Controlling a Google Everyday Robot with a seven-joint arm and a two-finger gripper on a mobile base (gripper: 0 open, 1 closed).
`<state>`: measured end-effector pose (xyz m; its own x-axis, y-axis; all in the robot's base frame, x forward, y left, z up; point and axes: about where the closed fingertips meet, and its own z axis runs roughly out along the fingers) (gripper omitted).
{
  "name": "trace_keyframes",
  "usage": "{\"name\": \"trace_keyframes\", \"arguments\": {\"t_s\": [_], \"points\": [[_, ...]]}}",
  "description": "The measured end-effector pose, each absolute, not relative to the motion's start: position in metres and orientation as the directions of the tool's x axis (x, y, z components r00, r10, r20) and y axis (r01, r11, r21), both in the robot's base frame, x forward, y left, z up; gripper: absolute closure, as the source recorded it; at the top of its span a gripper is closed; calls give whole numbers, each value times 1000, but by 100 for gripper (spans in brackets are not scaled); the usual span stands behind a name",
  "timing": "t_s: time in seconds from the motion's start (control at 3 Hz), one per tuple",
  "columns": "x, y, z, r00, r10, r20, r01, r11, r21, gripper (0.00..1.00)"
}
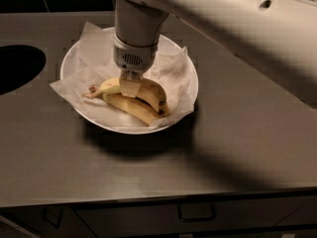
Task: Pick banana from white bowl
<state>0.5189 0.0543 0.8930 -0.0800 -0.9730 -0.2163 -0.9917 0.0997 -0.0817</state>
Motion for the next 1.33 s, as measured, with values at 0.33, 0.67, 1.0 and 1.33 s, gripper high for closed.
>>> {"name": "trace_keyframes", "arguments": {"t_s": [0.33,0.67,1.0,1.33], "points": [[511,48,904,-89,-966,-244,-986,119,-115,100],[503,37,913,-91,-948,-304,-980,140,-142,100],[487,21,931,-75,-912,-402,-967,165,-196,100],[471,3,962,-42,-874,-485,-931,210,-298,100]]}}
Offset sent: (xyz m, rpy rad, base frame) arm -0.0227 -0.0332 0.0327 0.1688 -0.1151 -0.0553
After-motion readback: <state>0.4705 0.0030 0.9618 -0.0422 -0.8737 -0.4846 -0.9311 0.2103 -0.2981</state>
